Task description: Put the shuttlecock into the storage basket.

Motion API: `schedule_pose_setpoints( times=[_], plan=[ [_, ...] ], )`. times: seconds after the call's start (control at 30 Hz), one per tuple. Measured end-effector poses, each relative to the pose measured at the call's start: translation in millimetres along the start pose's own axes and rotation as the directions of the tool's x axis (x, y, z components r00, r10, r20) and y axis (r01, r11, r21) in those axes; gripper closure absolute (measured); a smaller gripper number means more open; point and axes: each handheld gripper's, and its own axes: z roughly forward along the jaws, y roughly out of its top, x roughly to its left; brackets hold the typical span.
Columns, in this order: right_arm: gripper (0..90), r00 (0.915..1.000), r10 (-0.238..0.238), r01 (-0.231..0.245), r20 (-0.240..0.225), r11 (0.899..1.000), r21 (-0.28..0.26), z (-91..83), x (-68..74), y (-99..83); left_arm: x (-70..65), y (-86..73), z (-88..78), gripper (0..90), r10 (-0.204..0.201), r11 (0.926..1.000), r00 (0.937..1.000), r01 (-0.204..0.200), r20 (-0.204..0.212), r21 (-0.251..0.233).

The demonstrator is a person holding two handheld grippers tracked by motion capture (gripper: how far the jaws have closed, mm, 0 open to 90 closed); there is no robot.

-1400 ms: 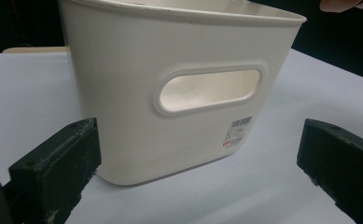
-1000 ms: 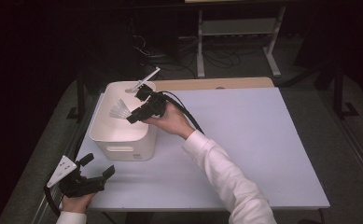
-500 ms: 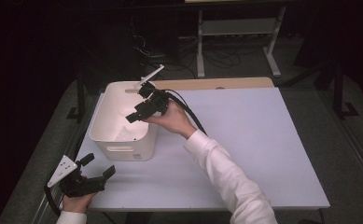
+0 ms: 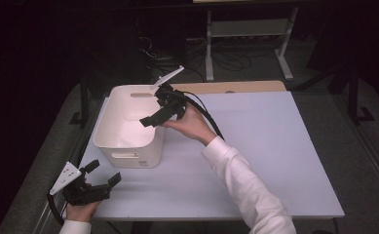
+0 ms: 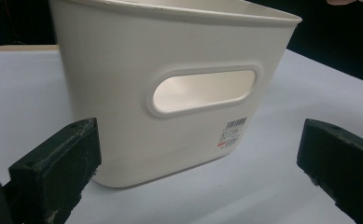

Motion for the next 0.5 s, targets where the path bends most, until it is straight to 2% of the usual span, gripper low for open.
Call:
schedule_pose_setpoints(
  times=[0.27, 0.5],
  plan=[
    [0.0, 0.9988, 0.045, -0.046, -0.019, 0.998, -0.044, -22.3, -8.9, -9.7, 0.5, 0.2, 0.2, 0.0, -0.008, 1.0, 0.9999, 0.008, -0.01, 0.002],
    [0.0, 0.9975, 0.07, -0.07, -0.01, 0.997, -0.029, -32.0, -16.5, -18.9, 1.1, 0.1, 1.6, 0.0, -0.01, 0.9999, 0.9999, 0.01, -0.013, 0.002]
  ],
)
